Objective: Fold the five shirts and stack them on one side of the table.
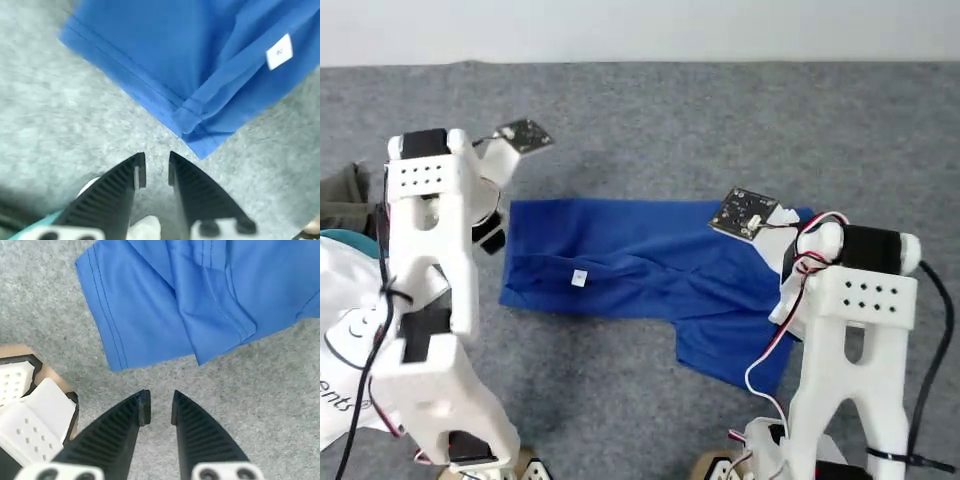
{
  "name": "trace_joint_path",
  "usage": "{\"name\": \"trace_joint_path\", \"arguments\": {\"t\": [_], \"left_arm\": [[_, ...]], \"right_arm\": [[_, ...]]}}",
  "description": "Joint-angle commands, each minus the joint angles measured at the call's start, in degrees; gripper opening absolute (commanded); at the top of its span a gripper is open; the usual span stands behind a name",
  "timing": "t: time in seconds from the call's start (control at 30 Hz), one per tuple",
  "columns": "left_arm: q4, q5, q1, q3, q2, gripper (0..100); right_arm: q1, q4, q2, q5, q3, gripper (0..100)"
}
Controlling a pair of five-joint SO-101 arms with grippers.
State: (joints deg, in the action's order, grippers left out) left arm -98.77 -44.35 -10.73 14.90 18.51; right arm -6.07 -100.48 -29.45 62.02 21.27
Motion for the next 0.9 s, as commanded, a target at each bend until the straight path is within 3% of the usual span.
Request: {"name": "trace_joint_path", "arguments": {"t": [0.0, 0.13, 0.33, 0.47, 0.6, 0.7, 0.87], "left_arm": [[0.26, 6.86, 3.52, 1.36, -7.38, 8], [3.08, 20.75, 11.60, 1.80, -8.44, 8], [9.23, 31.74, 23.47, 1.89, -1.32, 8], [13.54, 32.62, 26.73, 1.89, 6.07, 8], [13.80, 32.35, 26.99, 1.80, 12.92, 8], [10.90, 29.71, 25.76, 1.54, 15.65, 1], [2.64, 26.20, 25.85, -1.71, 15.21, 1]], "right_arm": [[-0.66, -0.40, -0.84, -2.20, -0.53, 7.2], [-0.66, 0.13, -1.19, -11.60, -0.53, 6.9], [-0.75, -0.48, -1.27, -24.70, -0.53, 6.9], [-0.84, -0.48, -1.27, -31.56, -0.53, 6.9], [-3.03, -0.40, -1.27, -32.79, -0.53, 6.9], [-6.11, -0.31, -1.27, -32.70, -0.53, 6.9], [-10.42, 0.13, -1.27, -32.70, -0.53, 6.9]]}}
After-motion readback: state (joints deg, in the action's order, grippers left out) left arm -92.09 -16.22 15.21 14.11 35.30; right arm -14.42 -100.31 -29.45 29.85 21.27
